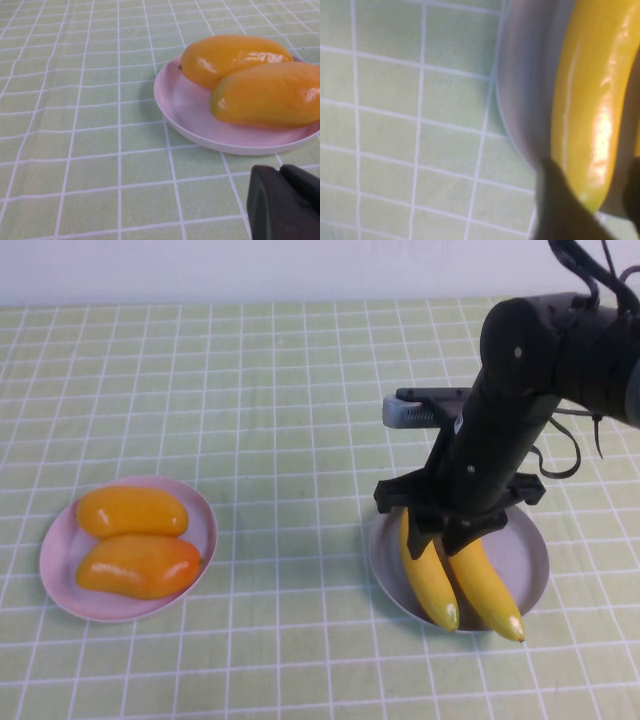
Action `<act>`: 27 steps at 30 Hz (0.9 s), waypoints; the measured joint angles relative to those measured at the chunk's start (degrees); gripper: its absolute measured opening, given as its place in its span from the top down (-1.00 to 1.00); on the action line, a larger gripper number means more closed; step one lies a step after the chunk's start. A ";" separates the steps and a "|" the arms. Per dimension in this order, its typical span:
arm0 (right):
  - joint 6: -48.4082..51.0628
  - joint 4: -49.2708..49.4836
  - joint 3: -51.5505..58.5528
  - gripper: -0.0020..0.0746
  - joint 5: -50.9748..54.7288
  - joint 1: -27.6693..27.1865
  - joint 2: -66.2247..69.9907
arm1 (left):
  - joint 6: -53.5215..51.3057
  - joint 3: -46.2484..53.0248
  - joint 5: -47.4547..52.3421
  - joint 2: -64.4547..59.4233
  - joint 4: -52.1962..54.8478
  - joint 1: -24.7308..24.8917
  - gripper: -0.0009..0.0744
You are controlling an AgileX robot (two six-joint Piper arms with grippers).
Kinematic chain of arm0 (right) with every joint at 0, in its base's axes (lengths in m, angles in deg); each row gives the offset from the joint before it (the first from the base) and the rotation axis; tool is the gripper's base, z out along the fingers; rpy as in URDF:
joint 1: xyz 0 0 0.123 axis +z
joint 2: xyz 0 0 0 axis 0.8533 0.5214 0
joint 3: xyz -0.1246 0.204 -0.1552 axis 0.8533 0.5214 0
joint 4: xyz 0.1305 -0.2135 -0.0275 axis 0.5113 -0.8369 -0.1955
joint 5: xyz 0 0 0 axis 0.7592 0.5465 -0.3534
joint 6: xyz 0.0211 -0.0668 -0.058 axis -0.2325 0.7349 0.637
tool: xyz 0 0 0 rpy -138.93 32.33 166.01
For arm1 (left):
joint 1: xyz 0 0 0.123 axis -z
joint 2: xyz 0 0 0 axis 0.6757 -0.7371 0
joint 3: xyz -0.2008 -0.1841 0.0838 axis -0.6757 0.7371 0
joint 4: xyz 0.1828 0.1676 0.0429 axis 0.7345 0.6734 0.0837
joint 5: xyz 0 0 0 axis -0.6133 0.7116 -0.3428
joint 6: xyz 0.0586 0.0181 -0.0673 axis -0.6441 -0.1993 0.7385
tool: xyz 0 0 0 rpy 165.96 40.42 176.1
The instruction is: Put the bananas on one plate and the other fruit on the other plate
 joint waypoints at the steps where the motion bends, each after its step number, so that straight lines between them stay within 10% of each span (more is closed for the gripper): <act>1: 0.68 0.09 -0.02 0.27 0.10 0.00 -0.25 | 0.00 0.00 0.00 0.00 0.00 0.00 0.97; 8: 3.93 0.12 4.53 0.92 0.50 1.13 -8.66 | 0.00 0.00 0.00 0.00 0.00 0.00 0.97; 27: 18.97 -4.32 31.35 0.99 -15.28 1.64 -34.28 | 0.00 0.00 0.00 0.00 0.00 0.00 0.97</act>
